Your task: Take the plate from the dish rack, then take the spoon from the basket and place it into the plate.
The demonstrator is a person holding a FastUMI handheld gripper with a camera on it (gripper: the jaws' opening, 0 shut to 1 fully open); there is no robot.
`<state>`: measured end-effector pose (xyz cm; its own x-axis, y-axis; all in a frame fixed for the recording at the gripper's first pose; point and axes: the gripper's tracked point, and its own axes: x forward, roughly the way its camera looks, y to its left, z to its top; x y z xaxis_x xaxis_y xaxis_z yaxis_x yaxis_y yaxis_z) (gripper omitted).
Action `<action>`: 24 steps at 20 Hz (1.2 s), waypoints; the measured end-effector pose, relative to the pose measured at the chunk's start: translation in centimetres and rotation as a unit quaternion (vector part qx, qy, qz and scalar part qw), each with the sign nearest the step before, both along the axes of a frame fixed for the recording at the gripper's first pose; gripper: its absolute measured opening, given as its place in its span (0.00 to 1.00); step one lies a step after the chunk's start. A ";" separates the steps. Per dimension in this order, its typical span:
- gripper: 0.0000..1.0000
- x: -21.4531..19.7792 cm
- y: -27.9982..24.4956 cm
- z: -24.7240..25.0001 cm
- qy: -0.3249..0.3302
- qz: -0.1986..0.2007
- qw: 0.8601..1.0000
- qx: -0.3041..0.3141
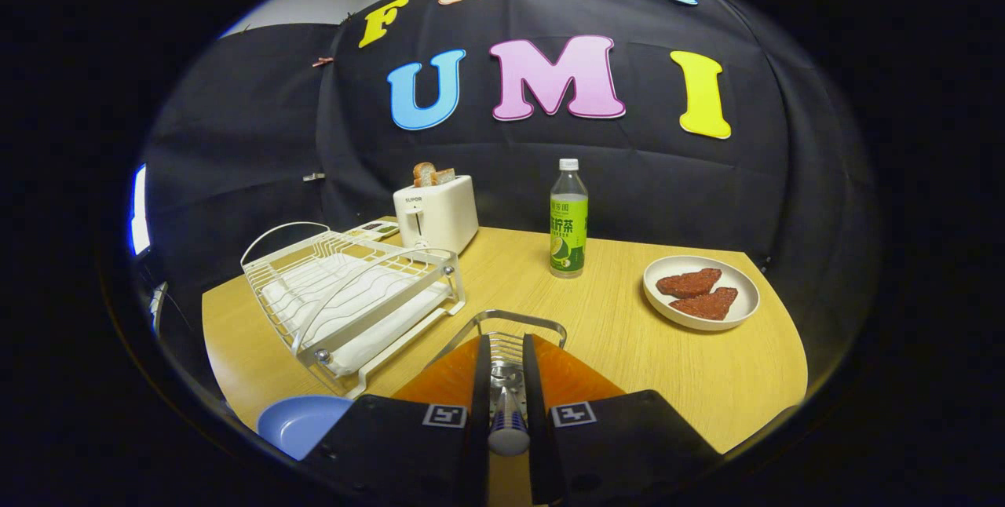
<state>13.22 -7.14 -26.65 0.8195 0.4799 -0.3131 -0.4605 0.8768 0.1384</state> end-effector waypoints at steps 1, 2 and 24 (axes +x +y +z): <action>0.24 -0.1 0.0 0.0 0.002 -0.002 1.000 -0.001; 0.23 -0.1 0.1 -0.1 0.001 -0.002 1.000 -0.004; 0.21 -5.8 1.5 15.2 -0.027 0.067 0.996 0.055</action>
<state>7.38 -5.63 -11.44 0.7601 0.6148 -0.2105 -0.5815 0.7881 0.2020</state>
